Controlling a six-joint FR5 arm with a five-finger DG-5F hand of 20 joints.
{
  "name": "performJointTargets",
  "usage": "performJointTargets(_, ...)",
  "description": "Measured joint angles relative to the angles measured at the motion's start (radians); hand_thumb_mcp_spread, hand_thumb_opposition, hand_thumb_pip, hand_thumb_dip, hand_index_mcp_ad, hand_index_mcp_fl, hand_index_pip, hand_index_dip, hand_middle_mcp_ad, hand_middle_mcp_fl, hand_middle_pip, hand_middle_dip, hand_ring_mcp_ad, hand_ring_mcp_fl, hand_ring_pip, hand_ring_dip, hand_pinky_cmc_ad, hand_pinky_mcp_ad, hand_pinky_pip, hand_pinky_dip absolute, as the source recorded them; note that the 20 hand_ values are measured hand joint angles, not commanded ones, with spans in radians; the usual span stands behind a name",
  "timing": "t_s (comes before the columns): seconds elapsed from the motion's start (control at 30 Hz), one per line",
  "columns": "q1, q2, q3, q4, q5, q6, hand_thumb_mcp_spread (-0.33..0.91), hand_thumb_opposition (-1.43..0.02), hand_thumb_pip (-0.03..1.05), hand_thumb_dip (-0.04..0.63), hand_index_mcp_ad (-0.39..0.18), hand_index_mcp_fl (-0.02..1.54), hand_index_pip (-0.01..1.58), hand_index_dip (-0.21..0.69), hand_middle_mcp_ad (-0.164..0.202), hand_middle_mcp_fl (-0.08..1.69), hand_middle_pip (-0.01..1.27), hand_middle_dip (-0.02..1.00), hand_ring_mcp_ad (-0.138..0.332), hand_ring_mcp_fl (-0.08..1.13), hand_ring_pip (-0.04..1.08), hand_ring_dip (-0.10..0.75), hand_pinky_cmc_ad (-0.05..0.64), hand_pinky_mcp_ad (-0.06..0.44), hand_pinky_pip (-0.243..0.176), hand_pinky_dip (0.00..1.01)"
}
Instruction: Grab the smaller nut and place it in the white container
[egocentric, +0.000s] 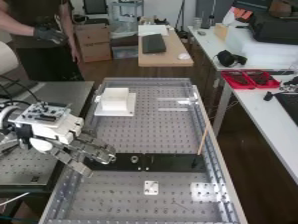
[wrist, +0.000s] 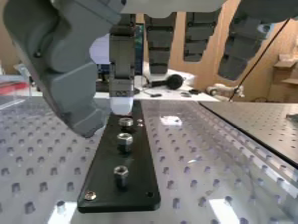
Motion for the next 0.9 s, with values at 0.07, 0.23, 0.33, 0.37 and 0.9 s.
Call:
performJointTargets(0.07,-0.001,-0.005,-0.001,0.005,0.000,0.000,0.39,-0.82,0.72,0.206,-0.099,0.00,1.52,0.202,0.065,0.12,0.12,0.24,0.143,0.00,0.09,0.127,0.379,0.311,0.002,0.19)
performJointTargets(0.23,-0.008,-0.029,0.000,0.024,-0.004,0.001,0.39,-0.82,0.72,0.206,-0.099,-0.01,1.55,0.220,0.065,0.12,0.12,0.24,0.143,0.00,0.09,0.131,0.363,0.311,0.005,0.19)
performJointTargets(0.33,-0.013,-0.042,0.000,0.042,-0.009,-0.002,0.39,-0.82,0.72,0.206,-0.096,-0.01,1.55,0.220,0.065,0.12,0.12,0.24,0.143,0.00,0.09,0.127,0.365,0.311,0.005,0.19)
performJointTargets(0.37,-0.015,-0.047,-0.001,0.050,-0.012,-0.003,0.39,-0.81,0.72,0.206,-0.099,-0.01,1.55,0.220,0.065,0.12,0.12,0.24,0.143,0.00,0.09,0.127,0.365,0.311,0.002,0.19)
performJointTargets(0.9,-0.042,-0.102,0.000,0.107,-0.059,-0.036,0.39,-0.82,0.72,0.206,-0.101,0.00,1.53,0.222,0.065,0.12,0.12,0.24,0.143,0.00,0.09,0.127,0.365,0.309,0.021,0.20)
